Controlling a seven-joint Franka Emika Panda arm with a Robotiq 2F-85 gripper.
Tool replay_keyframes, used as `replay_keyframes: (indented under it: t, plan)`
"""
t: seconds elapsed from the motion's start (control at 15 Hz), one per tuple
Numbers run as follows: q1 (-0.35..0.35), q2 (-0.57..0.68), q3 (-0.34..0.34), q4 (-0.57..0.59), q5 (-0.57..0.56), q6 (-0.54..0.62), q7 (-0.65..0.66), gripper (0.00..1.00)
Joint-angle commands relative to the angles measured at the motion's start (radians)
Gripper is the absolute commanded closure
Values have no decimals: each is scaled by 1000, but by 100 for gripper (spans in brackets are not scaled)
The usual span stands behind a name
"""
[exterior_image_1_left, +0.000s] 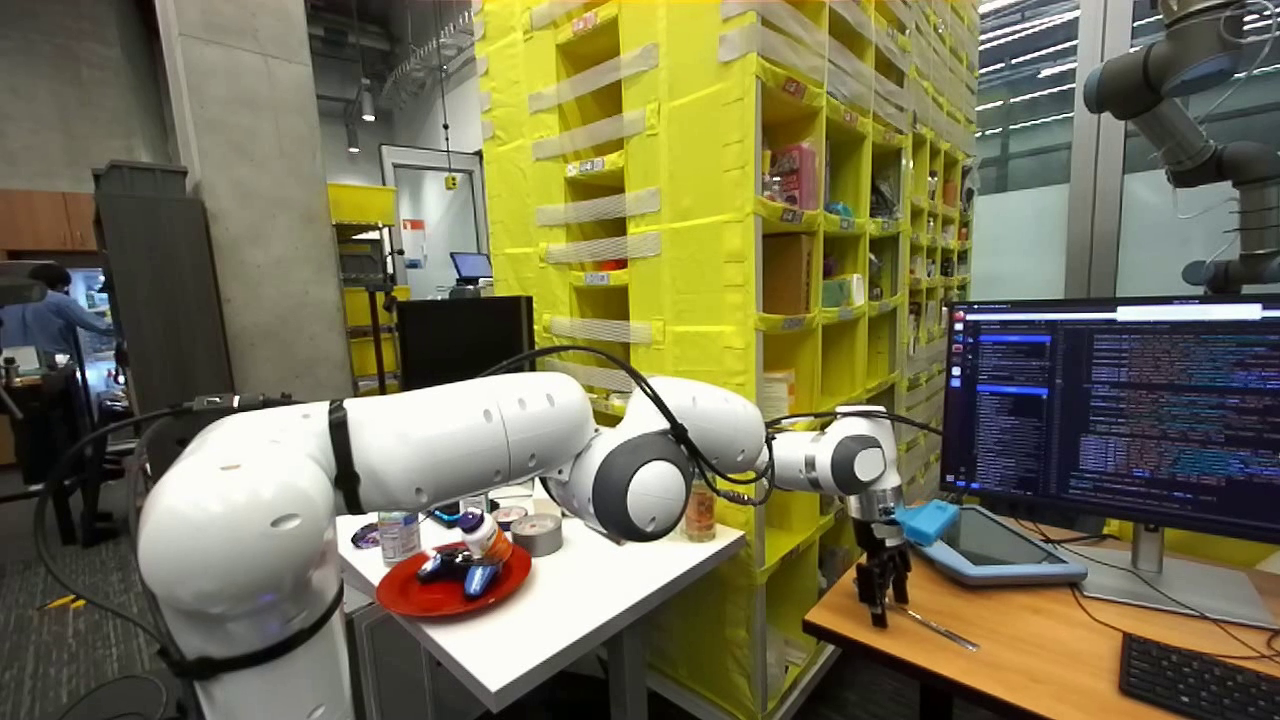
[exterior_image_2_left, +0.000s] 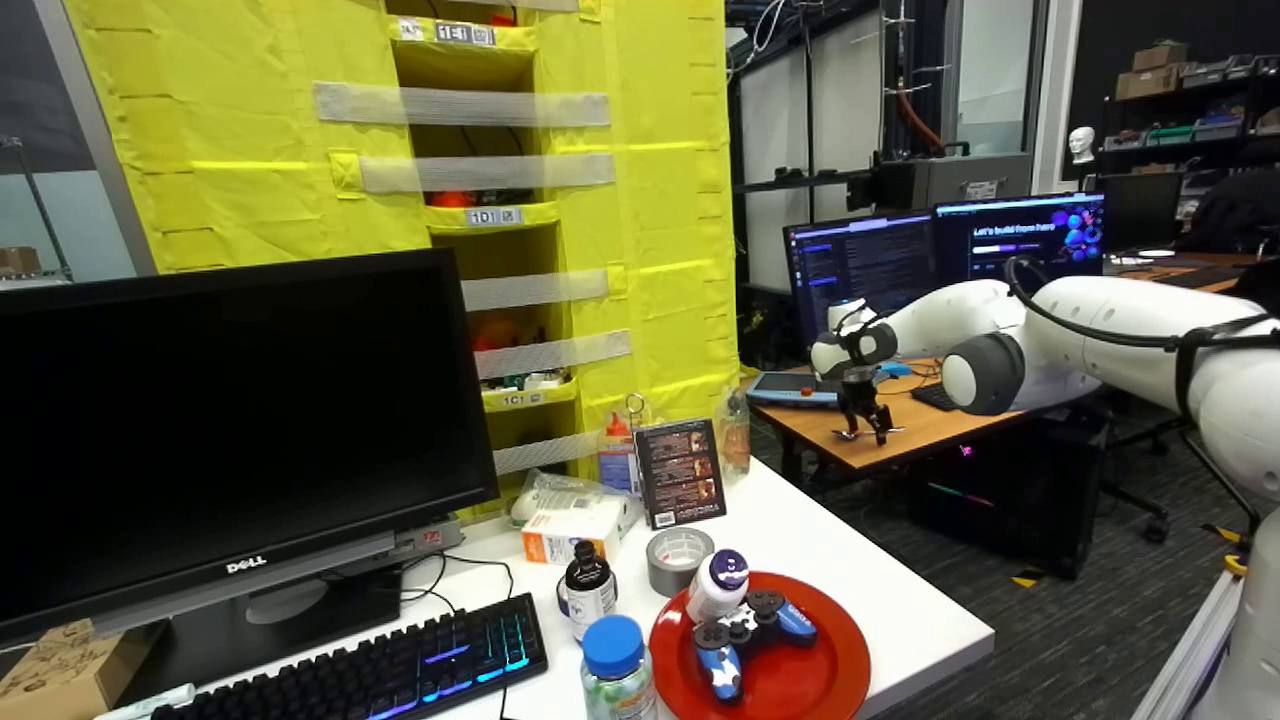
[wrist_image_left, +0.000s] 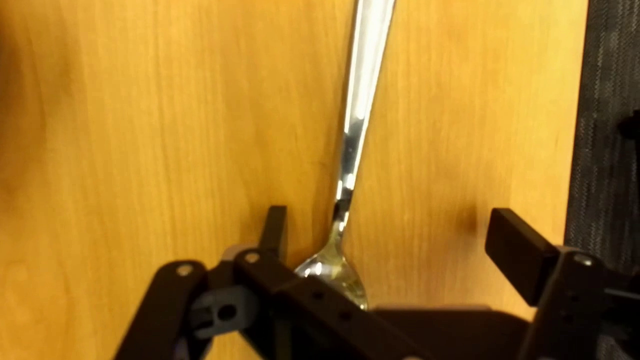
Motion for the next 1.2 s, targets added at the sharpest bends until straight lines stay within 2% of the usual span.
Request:
replay_keyframes:
  t: [0.0, 0.07, 0.13, 0.2, 0.33, 0.73, 0.87, 1.13]
  plan:
    - [14, 0, -14, -5, -17, -9, 4, 0]
    - [15, 0, -14, -6, -18, -8, 2, 0]
    - [15, 0, -14, -6, -18, -8, 1, 7]
    - [14, 0, -13, -5, -18, -6, -1, 27]
    - [14, -1, -13, -1, -18, -4, -4, 38]
    - [15, -3, -14, 7, -19, 0, -10, 86]
    - [15, -3, -14, 8, -19, -1, -10, 98]
    - [16, -3, -15, 10, -19, -4, -9, 98]
